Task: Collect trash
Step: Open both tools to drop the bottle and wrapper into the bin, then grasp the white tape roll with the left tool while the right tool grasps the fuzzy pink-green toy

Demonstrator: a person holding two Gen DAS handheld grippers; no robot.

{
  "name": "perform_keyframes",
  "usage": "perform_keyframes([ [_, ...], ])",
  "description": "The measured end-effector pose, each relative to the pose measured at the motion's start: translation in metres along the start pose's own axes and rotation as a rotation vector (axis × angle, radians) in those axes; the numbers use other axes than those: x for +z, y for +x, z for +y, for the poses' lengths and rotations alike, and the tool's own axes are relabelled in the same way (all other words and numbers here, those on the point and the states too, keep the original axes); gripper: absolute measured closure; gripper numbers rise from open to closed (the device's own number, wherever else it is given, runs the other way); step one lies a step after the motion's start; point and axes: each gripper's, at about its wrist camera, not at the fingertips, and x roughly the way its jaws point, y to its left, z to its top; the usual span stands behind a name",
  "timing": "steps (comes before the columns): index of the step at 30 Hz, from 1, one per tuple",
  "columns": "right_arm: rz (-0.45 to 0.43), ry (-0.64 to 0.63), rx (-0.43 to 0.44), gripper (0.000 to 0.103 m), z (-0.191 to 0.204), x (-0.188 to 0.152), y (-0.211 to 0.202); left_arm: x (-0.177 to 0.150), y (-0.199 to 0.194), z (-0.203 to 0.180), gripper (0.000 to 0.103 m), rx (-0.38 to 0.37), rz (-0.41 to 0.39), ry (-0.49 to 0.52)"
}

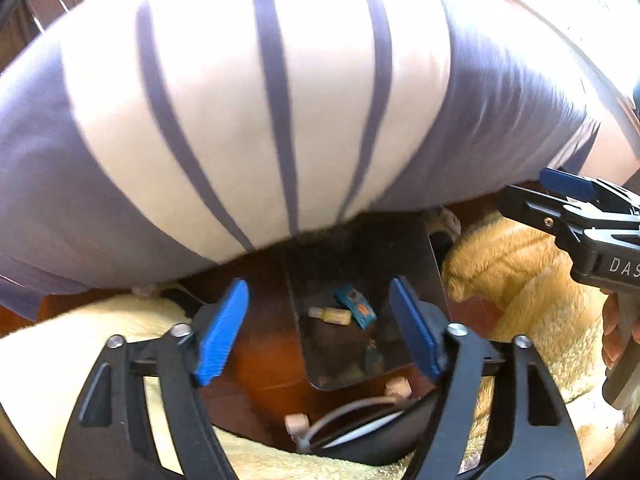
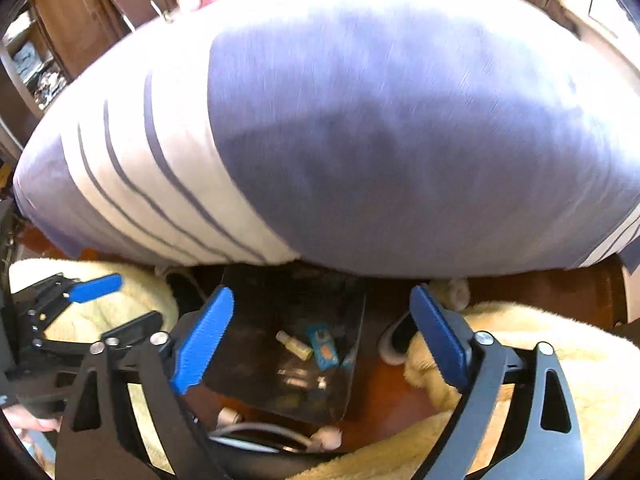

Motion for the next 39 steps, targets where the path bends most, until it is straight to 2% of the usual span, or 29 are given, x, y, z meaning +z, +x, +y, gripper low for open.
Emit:
perform_keyframes([
  [5, -0.073, 0.000, -0.002, 0.006, 0.001, 0.007, -0.030, 0.010, -0.039, 0.005, 0.015, 0.037, -0.098, -0.007],
  [13, -0.203, -0.005, 0.004, 0.004, 0.001, 0.027, -0.073, 0.029, -0.094, 0.014, 0.010, 0.085, -0.245, -0.008],
  [18, -0.296, -0.014, -0.005, 0.004, 0.001, 0.051, -0.100, 0.047, -0.117, 0.023, 0.009, 0.113, -0.322, -0.008],
  [22, -0.340, -0.034, -0.018, 0.004, 0.003, 0.072, -0.109, 0.061, -0.121, 0.026, 0.009, 0.133, -0.351, -0.015],
  [28, -0.356, -0.051, -0.033, 0.004, 0.007, 0.099, -0.104, 0.087, -0.113, 0.037, 0.009, 0.152, -0.354, -0.026],
  [36, -0.320, -0.081, 0.014, 0.004, 0.026, 0.146, -0.059, 0.119, -0.086, 0.062, 0.009, 0.180, -0.316, -0.037],
  [39, -0.300, -0.068, 0.069, 0.006, 0.036, 0.164, -0.038, 0.133, -0.079, 0.072, 0.009, 0.197, -0.309, -0.041],
])
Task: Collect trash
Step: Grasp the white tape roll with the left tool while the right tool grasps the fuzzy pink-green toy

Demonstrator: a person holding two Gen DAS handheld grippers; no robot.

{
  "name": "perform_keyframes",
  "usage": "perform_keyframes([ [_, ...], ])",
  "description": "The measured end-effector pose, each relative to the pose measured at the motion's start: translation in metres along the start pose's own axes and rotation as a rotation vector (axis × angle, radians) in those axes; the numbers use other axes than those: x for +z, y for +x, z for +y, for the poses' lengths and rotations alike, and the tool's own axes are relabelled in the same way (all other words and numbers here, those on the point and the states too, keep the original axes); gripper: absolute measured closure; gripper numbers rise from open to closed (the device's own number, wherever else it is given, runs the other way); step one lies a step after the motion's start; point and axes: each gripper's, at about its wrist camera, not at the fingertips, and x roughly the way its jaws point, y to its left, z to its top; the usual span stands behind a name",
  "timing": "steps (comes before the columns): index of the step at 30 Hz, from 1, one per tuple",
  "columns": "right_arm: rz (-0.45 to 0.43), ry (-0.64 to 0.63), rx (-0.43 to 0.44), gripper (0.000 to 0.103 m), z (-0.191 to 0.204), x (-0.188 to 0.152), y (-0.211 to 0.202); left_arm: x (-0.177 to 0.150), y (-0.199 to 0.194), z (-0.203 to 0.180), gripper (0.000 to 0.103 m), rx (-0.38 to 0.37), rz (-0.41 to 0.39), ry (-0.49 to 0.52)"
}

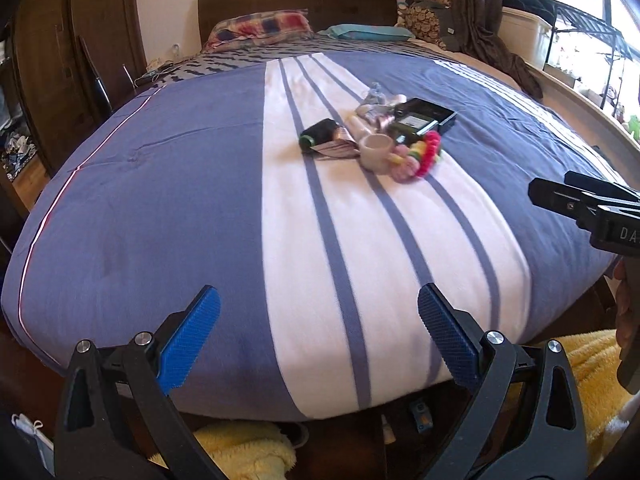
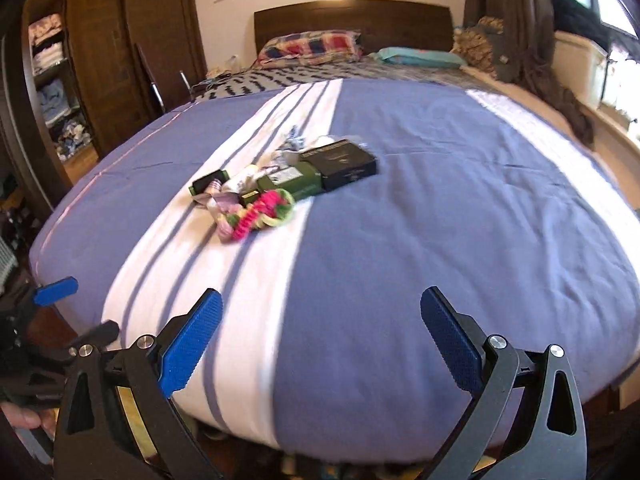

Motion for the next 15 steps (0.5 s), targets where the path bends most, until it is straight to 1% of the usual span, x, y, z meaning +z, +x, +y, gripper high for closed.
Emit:
perform_keyframes([
  [1, 0.001, 0.010, 0.021, 0.009, 0.002, 0.003, 0.006, 0.004, 0.004, 0.002, 0.009, 0.002, -0.001, 0.000],
  [3, 0.020, 0.019, 0.062, 0.028, 0.010, 0.013, 0.025, 0.011, 0.010, 0.005, 0.009, 0.007, -0.003, 0.001],
  [4, 0.027, 0.020, 0.071, 0.031, 0.013, 0.015, 0.030, 0.015, 0.014, 0.007, 0.009, 0.008, -0.004, 0.000],
  [5, 0.043, 0.020, 0.086, 0.038, 0.017, 0.018, 0.038, 0.016, 0.016, 0.007, 0.009, 0.008, -0.005, 0.000],
  [6, 0.056, 0.023, 0.100, 0.041, 0.021, 0.021, 0.046, 0.018, 0.018, 0.007, 0.009, 0.007, -0.006, 0.000],
  [7, 0.064, 0.028, 0.110, 0.042, 0.023, 0.024, 0.051, 0.020, 0.021, 0.008, 0.009, 0.003, -0.006, 0.001],
  [11, 0.092, 0.074, 0.148, 0.051, 0.031, 0.033, 0.073, 0.027, 0.031, 0.008, 0.009, -0.008, -0.006, 0.002],
  [13, 0.100, 0.099, 0.157, 0.051, 0.031, 0.037, 0.081, 0.030, 0.035, 0.009, 0.009, -0.017, -0.009, 0.005],
  [15, 0.098, 0.109, 0.148, 0.051, 0.033, 0.042, 0.089, 0.034, 0.040, 0.007, 0.009, -0.024, -0.007, 0.012],
])
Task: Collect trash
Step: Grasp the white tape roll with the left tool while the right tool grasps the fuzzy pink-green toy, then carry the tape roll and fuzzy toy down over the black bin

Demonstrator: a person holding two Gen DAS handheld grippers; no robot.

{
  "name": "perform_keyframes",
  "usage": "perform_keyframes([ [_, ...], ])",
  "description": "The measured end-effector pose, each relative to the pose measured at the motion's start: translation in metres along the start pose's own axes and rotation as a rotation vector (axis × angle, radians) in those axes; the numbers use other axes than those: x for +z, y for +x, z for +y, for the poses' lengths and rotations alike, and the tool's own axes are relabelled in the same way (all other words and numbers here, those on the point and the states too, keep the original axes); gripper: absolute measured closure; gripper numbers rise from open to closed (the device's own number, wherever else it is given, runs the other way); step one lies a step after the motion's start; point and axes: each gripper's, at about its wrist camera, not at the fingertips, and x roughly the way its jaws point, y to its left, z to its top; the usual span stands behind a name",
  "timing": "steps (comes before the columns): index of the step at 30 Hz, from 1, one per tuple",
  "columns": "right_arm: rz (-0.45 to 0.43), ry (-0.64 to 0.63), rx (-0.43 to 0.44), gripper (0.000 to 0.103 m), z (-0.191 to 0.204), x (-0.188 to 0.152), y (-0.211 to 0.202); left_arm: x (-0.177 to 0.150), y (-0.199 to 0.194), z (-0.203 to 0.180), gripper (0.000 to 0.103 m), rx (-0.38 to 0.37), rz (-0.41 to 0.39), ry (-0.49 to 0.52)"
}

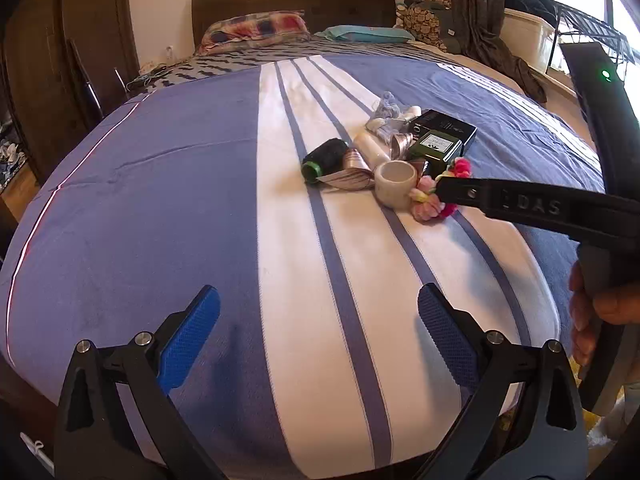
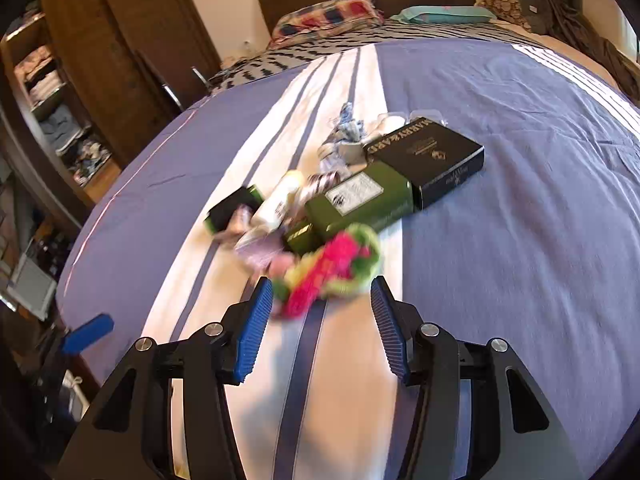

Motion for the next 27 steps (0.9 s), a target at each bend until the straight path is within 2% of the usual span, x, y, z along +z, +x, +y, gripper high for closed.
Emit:
perform_keyframes([
  [4, 0.008, -0.003, -0.005, 0.052, 0.000, 0.011, 0.011, 0.008, 0.010, -0.006, 0.009, -0.018, 0.003, 0.014],
  [8, 0.000, -0.072, -0.016, 0.063, 0.006, 0.012, 0.011, 0.020, 0.022, -0.012, 0.009, -0.063, 0.005, 0.008],
  [9, -0.004, -0.092, -0.020, 0.084, 0.006, 0.012, 0.009, 0.022, 0.025, -0.014, 0.010, -0.072, 0.006, 0.008],
  [10, -0.013, -0.121, -0.038, 0.091, 0.006, 0.012, 0.005, 0.024, 0.027, -0.015, 0.010, -0.078, 0.006, 0.009],
  [13, -0.044, -0.155, -0.089, 0.092, -0.001, 0.016, -0.007, 0.033, 0.037, -0.023, 0.018, -0.110, 0.013, 0.015],
  [15, -0.059, -0.157, -0.097, 0.093, -0.012, 0.017, -0.018, 0.040, 0.049, -0.025, 0.035, -0.151, 0.035, -0.001],
  [18, -0.082, -0.163, -0.120, 0.094, -0.025, 0.018, -0.032, 0.048, 0.063, -0.027, 0.052, -0.185, 0.047, -0.024],
  [22, -0.091, -0.135, -0.126, 0.094, -0.043, 0.018, -0.041, 0.057, 0.071, -0.036, 0.064, -0.199, 0.049, -0.010],
  [24, -0.091, -0.124, -0.123, 0.094, -0.051, 0.015, -0.044, 0.061, 0.076, -0.039, 0.069, -0.182, 0.052, -0.002],
  [27, -0.085, -0.125, -0.109, 0.094, -0.054, 0.014, -0.046, 0.065, 0.081, -0.038, 0.071, -0.179, 0.050, -0.009],
])
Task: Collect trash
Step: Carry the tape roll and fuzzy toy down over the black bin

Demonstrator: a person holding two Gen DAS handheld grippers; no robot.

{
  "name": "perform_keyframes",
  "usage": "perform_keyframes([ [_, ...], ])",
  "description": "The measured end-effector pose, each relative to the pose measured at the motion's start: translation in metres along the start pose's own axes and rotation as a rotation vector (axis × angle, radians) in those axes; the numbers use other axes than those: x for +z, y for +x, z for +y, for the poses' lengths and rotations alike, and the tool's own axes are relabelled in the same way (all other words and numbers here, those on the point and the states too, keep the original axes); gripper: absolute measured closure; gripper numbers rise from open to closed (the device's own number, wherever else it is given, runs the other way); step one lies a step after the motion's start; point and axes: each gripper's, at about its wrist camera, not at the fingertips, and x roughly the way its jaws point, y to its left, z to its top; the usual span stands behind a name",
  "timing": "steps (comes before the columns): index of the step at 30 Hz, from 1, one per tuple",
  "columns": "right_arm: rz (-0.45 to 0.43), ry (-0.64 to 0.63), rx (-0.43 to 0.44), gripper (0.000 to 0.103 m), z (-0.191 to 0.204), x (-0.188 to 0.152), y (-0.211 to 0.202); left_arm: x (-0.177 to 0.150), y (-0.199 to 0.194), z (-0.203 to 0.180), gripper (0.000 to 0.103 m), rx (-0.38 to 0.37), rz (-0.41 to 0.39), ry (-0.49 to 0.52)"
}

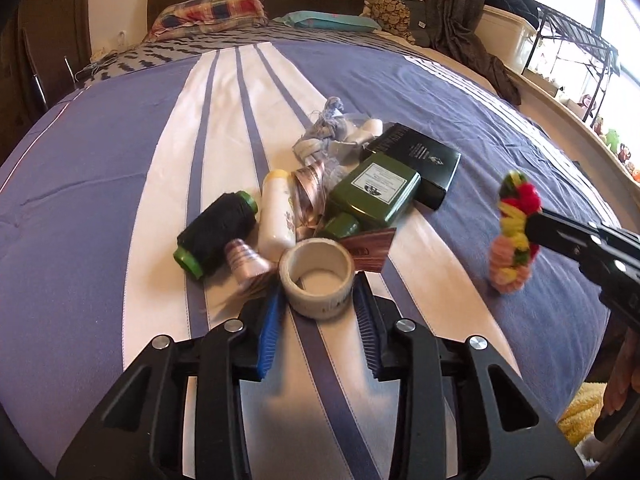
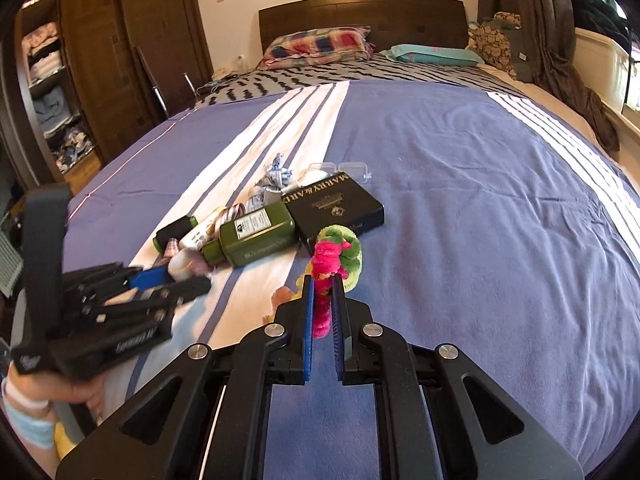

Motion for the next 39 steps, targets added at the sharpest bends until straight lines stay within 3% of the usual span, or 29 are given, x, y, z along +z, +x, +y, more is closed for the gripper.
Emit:
perform_keyframes([
  [8, -0.010, 0.005, -0.001, 0.094, -0.002, -0.012, -0.014, -0.011, -0.015, -0.004, 0.072, 0.001, -0.008, 0.005],
  [16, -0.021, -0.026, 0.007, 0.094, 0.012, -0.030, -0.043, -0.046, -0.063, -0.015, 0.072, 0.037, -0.036, 0.012],
  [29, -0.054, -0.048, -0.042, 0.094, 0.027, -0.087, -0.114, -0.095, -0.163, -0.064, 0.072, 0.022, -0.147, 0.076],
  [39, -0.078, -0.026, -0.053, 0.094, 0.029, -0.130, -0.163, -0.137, -0.191, -0.085, 0.072, -0.006, -0.147, 0.102],
])
